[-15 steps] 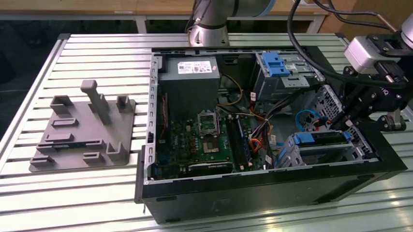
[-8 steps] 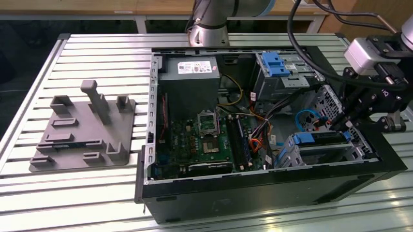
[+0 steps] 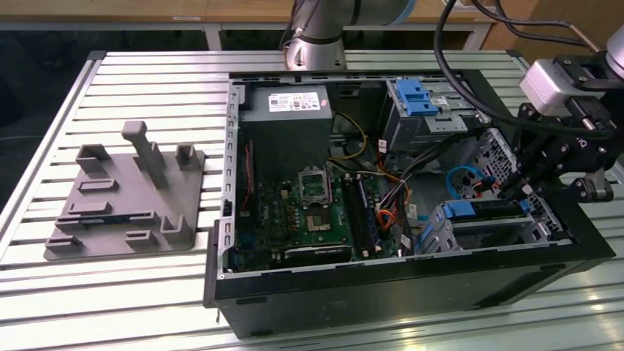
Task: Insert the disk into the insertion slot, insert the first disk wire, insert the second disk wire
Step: 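Insert the first disk wire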
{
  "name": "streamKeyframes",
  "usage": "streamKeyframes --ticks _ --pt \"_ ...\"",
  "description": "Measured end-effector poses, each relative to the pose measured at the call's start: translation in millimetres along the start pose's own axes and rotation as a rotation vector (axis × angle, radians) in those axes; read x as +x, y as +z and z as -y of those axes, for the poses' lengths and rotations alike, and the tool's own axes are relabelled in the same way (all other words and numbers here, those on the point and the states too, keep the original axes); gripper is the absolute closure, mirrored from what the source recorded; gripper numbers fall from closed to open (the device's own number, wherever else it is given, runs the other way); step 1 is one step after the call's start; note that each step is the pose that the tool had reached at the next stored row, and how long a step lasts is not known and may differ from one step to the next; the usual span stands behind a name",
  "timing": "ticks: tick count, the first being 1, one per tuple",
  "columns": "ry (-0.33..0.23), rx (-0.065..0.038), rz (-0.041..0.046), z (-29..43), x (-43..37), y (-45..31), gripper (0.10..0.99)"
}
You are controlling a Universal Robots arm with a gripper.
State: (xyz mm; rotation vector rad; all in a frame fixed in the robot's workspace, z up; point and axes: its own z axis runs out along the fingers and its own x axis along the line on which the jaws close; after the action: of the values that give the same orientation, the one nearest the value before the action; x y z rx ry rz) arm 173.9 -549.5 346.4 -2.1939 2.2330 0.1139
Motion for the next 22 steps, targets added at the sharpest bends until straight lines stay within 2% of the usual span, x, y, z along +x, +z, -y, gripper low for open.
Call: streamKeyframes --ticks 22 --pt "0.007 0.0 0.0004 0.2 0.3 4.1 0.922"
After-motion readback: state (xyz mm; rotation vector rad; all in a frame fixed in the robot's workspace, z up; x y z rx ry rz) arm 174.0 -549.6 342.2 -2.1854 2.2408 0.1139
